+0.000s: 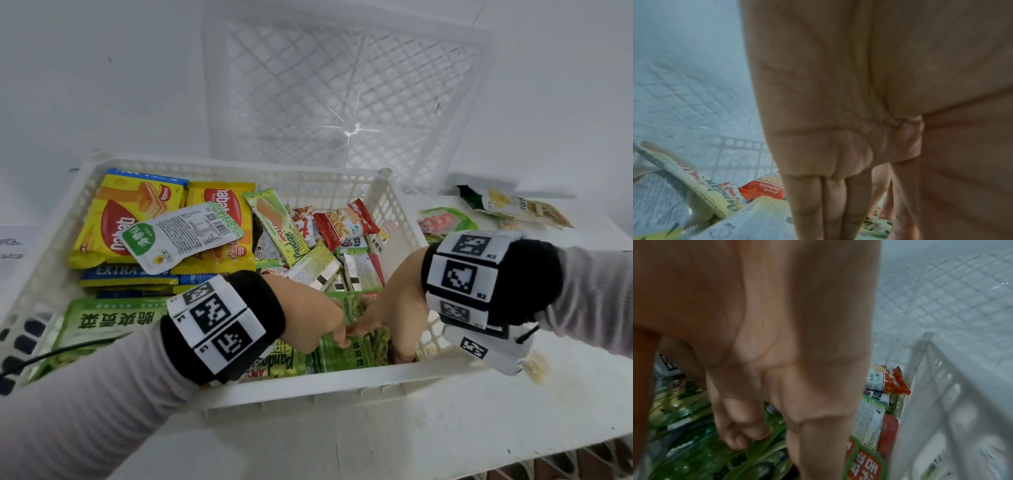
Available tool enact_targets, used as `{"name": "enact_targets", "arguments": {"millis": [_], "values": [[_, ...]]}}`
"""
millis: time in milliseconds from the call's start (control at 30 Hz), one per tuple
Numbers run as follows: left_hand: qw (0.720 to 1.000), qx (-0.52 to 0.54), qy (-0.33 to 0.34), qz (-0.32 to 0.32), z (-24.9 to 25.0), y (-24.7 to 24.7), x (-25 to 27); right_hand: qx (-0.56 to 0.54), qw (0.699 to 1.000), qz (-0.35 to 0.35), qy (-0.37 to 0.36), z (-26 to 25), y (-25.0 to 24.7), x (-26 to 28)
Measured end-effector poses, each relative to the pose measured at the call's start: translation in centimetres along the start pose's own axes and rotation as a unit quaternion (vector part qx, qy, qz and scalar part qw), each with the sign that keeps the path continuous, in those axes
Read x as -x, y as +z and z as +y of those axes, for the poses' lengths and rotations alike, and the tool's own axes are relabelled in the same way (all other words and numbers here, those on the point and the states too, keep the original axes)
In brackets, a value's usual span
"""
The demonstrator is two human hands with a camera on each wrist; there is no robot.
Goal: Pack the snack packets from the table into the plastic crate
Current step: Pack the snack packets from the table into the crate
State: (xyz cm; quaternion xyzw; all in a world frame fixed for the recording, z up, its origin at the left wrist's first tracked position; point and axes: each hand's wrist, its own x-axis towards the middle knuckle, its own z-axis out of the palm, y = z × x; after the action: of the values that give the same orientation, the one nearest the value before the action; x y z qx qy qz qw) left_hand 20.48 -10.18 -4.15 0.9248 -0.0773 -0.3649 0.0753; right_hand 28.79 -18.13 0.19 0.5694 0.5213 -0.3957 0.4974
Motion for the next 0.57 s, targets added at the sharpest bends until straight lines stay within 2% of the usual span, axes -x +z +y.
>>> {"name": "enact_targets", "arguments": {"millis": [100,167,233,300,367,434,500,567], "values": [[1.0,0.02,-0.004,-0.009,-0.2,0.0,-0.1,-0.002,1.0,0.003,-0.005,0.2,-0.1,-0.3],[0.999,0.053,0.003,0.008,-0.5,-0.1,0.1,-0.014,1.0,0.024,-0.01,0.3,-0.2,-0.2],[0.994,0.094,0.015,0.059,-1.1,-0.6,0.6,-0.018,0.997,0.074,-0.01,0.7,-0.8,0.5],[0.978,0.144,-0.002,0.153,-2.3,-1.2,1.5,-0.035,0.988,0.15,-0.007,1.7,-2.0,1.3],[0.932,0.205,-0.045,0.296,-3.8,-1.8,2.3,-0.087,0.959,0.268,-0.026,2.7,-3.5,1.9],[0.875,0.227,-0.107,0.415,-5.4,-2.2,2.5,-0.127,0.913,0.385,-0.04,3.4,-4.8,1.5],[0.839,0.198,-0.186,0.471,-6.8,-2.1,2.2,-0.116,0.891,0.438,-0.042,3.4,-5.6,0.5],[0.816,0.169,-0.253,0.491,-8.0,-1.9,1.6,-0.058,0.891,0.447,-0.059,2.7,-6.1,-0.7]]}}
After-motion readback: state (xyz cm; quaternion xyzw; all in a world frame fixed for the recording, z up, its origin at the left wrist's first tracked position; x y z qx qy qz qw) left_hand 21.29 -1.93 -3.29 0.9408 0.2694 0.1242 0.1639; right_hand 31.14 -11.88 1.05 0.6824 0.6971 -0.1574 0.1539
